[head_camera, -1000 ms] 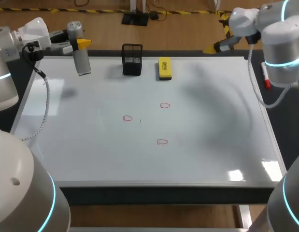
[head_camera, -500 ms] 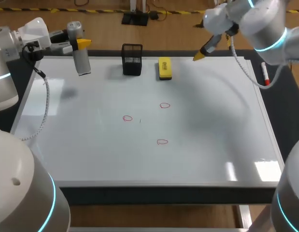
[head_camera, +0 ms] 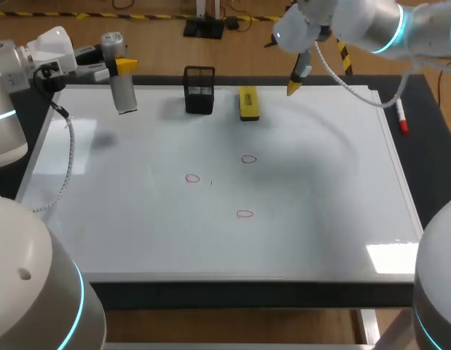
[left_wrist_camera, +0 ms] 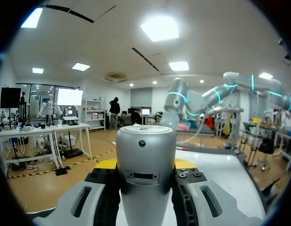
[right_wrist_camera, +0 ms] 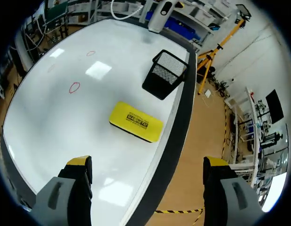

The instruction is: Pick up the inspection probe, press it on each red-marked spot on the whiteboard one by one, put down the probe, pick up the eraser, and wipe off all the red marks.

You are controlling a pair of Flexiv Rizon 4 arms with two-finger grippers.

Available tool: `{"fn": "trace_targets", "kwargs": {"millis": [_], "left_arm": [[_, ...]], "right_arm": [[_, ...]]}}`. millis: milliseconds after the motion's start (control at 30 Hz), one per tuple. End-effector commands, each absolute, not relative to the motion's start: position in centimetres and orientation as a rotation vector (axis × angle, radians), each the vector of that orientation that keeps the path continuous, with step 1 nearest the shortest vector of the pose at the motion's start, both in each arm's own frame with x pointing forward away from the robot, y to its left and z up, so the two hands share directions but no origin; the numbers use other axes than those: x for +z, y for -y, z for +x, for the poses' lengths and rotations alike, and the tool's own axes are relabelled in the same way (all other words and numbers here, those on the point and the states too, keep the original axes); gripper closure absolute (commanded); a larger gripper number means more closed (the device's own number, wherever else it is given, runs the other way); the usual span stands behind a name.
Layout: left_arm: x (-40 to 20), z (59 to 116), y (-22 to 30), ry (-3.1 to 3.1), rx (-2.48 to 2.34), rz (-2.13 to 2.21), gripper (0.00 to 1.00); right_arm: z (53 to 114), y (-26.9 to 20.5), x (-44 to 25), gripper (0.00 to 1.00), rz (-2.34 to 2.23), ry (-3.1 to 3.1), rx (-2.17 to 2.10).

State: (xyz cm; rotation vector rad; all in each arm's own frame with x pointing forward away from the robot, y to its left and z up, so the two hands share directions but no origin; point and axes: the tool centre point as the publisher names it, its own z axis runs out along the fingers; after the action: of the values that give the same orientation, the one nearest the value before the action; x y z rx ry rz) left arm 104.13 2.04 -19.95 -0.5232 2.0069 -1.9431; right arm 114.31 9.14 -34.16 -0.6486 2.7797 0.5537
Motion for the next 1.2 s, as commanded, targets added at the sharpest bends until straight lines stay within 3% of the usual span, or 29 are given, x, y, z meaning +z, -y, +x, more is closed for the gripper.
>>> {"fn": "trace_targets", "kwargs": {"millis": [33,567,1200], "left_arm": [[-19.9,104.1,-2.0,-2.005,-1.943,-0.523,1.0],[-19.9,104.1,-2.0,-2.005,-1.943,-0.523,1.0],[-19.9,104.1,-2.0,-2.005,-1.943,-0.523,1.0]], "right_arm": [[114.1,-9.4,-33.4,0.0,-1.424,-2.765,-0.246],[114.1,-9.4,-33.4,0.0,-1.424,-2.765,-0.246],[114.3,-12.3,-37.6,0.0,-1.965,-2.466,-0.082]]}}
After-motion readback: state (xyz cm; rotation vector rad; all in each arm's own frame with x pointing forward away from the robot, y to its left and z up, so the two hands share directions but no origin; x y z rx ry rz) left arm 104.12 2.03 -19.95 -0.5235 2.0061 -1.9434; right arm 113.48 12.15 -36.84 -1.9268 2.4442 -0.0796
